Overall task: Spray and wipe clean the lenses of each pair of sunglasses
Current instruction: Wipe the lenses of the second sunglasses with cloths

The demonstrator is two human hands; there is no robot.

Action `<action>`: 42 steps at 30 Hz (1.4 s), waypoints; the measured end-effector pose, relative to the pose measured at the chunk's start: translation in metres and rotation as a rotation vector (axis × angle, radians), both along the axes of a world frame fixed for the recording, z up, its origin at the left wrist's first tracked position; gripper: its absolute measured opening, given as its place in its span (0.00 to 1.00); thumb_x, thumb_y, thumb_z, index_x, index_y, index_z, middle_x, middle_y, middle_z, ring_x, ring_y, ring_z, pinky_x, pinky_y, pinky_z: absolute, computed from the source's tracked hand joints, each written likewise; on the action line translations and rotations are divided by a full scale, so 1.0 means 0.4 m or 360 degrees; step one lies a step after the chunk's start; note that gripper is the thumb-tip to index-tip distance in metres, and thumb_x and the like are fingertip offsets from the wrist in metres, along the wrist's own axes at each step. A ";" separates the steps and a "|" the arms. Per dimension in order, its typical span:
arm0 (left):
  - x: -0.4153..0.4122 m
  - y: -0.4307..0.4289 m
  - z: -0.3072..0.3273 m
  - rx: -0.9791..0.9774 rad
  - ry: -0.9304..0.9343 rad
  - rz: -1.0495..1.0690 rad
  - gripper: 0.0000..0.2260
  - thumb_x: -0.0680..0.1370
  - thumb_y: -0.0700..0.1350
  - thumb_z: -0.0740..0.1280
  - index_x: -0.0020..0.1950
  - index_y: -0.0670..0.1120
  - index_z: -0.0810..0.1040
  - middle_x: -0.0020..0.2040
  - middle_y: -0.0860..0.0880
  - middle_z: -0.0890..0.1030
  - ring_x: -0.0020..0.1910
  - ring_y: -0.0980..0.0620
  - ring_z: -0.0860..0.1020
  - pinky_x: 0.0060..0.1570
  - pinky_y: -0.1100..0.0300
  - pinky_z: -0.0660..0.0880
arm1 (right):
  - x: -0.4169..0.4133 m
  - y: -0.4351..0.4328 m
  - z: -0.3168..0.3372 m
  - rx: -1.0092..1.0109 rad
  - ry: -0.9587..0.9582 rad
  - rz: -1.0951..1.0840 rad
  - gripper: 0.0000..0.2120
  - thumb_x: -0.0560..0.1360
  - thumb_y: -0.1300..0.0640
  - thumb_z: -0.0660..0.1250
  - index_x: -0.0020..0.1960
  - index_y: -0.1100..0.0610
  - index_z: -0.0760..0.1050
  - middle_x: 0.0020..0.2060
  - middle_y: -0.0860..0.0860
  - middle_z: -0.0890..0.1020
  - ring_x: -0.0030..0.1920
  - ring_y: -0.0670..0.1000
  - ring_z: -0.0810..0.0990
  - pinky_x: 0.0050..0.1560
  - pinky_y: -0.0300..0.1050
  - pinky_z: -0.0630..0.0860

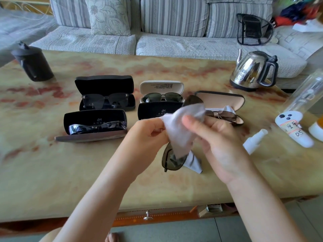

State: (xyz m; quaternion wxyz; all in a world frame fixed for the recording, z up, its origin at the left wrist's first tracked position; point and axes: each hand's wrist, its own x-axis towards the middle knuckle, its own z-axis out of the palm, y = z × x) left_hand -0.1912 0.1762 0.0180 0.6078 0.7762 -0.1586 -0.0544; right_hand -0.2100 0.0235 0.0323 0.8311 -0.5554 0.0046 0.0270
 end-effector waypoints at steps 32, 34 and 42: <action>-0.015 -0.014 0.018 0.0048 -0.0013 -0.0037 0.08 0.78 0.40 0.66 0.46 0.50 0.84 0.43 0.53 0.85 0.45 0.53 0.82 0.48 0.61 0.76 | 0.002 0.031 0.046 0.0210 0.0151 -0.0109 0.04 0.70 0.63 0.67 0.37 0.60 0.80 0.30 0.51 0.83 0.29 0.45 0.81 0.28 0.35 0.76; -0.015 -0.016 0.015 0.0034 -0.0019 -0.0066 0.07 0.78 0.43 0.67 0.46 0.47 0.84 0.42 0.49 0.85 0.45 0.51 0.82 0.49 0.59 0.75 | 0.017 0.031 0.052 0.0179 0.0131 -0.0178 0.04 0.72 0.61 0.67 0.40 0.59 0.80 0.31 0.50 0.82 0.30 0.45 0.81 0.29 0.35 0.76; -0.017 -0.017 0.019 -0.0086 -0.0004 -0.0039 0.08 0.76 0.46 0.69 0.37 0.51 0.82 0.37 0.54 0.83 0.39 0.61 0.78 0.44 0.71 0.72 | 0.038 0.039 0.056 0.0130 0.0080 -0.0293 0.11 0.77 0.59 0.65 0.37 0.57 0.79 0.31 0.51 0.78 0.28 0.47 0.77 0.24 0.39 0.69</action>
